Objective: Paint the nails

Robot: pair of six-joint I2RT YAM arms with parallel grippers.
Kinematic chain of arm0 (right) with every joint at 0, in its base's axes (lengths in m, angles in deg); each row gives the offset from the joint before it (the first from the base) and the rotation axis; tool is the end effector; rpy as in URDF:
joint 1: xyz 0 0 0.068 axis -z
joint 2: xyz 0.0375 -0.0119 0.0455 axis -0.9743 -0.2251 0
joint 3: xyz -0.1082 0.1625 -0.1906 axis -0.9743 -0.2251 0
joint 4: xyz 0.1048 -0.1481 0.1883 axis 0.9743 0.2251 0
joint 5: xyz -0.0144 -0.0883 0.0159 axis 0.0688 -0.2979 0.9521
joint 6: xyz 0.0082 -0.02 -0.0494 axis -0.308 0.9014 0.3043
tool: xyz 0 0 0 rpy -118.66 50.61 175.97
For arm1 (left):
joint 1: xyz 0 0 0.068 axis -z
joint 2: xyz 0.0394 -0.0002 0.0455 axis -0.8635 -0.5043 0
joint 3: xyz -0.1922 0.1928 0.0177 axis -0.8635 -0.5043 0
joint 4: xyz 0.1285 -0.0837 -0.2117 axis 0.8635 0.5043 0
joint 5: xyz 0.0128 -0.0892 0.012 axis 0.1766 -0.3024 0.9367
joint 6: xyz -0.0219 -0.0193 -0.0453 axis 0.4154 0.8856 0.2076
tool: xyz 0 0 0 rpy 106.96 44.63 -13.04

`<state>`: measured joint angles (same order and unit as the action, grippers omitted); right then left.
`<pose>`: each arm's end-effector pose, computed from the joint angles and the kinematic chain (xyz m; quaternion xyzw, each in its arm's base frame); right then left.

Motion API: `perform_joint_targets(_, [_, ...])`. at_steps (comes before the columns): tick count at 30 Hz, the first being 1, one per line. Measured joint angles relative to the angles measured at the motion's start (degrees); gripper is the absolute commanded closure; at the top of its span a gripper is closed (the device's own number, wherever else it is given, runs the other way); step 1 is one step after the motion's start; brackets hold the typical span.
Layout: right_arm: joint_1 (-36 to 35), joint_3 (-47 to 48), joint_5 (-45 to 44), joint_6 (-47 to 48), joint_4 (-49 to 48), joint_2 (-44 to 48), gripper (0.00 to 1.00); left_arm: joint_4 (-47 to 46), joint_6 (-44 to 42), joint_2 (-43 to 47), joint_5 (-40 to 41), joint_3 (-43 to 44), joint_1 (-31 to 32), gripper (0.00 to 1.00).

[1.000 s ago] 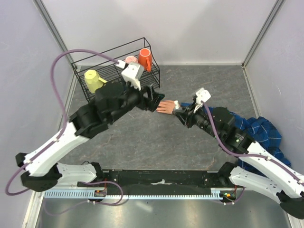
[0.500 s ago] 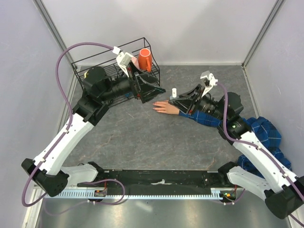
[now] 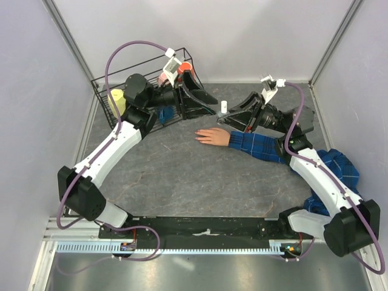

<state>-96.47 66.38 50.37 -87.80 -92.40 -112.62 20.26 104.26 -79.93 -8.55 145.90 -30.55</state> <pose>0.2251 0.1108 0.4090 -0.2684 0.5431 0.6307 0.4850 0.2663 -0.1847 0.4536 0.3759 0.5093 -0.6510 0.4191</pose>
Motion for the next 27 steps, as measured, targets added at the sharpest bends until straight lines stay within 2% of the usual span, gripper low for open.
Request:
perform_joint_targets(6, [0.0, 0.02, 2.4, -5.05, -6.88, -2.56, 1.0, -5.25, 3.37, -3.52, -3.45, 2.78, 0.0, 0.43])
perform_joint_targets(14, [0.0, 0.02, 4.13, -10.71, -15.45, -4.96, 1.0, -15.28, 10.08, -5.7, -5.97, 3.63, 0.11, 0.44])
perform_joint_targets(20, [-0.24, 0.02, 4.85, -12.57, -18.16, -5.9, 1.0, -22.64, 16.59, -8.63, -6.95, 4.0, 0.28, 0.46])
perform_joint_targets(27, [-0.48, 0.02, 5.22, -13.0, -19.3, -6.84, 1.0, -24.13, 18.1, -9.42, -6.97, 4.2, 1.66, 0.51])
